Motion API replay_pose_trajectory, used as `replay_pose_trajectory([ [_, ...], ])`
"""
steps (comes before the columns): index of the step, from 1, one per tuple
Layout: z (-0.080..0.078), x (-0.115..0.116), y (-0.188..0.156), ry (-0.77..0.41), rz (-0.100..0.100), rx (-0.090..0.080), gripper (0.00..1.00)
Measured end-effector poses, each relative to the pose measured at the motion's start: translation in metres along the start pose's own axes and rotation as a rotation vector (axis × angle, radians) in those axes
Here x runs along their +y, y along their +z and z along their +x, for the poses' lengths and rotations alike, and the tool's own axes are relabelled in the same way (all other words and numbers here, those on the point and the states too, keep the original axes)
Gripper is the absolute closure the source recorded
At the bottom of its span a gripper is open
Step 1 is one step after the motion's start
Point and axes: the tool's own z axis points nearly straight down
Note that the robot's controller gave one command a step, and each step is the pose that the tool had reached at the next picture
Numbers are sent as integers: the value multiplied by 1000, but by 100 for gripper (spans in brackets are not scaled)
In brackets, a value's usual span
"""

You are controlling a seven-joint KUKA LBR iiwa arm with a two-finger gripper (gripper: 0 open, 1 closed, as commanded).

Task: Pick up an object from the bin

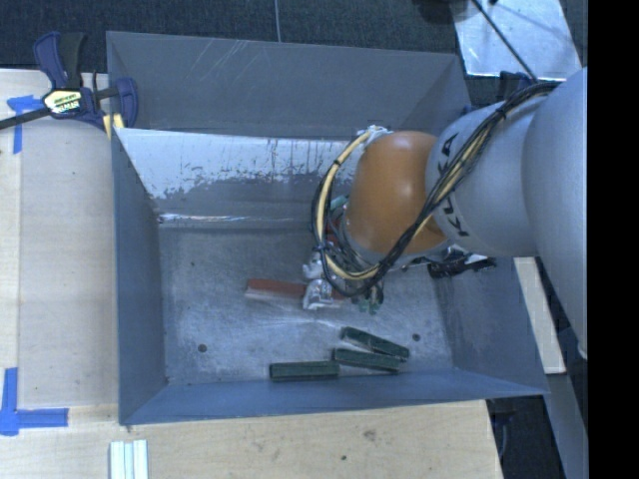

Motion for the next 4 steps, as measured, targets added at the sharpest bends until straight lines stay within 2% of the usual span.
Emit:
replay_pose_trajectory([
  [1, 0, 0, 0, 0, 0, 0, 100],
  [2, 7, -10, -135, -66, 4, 22, 100],
  [3, 7, -10, -135, -66, 4, 23, 100],
  [4, 7, 20, -58, -24, 4, 24, 0],
])
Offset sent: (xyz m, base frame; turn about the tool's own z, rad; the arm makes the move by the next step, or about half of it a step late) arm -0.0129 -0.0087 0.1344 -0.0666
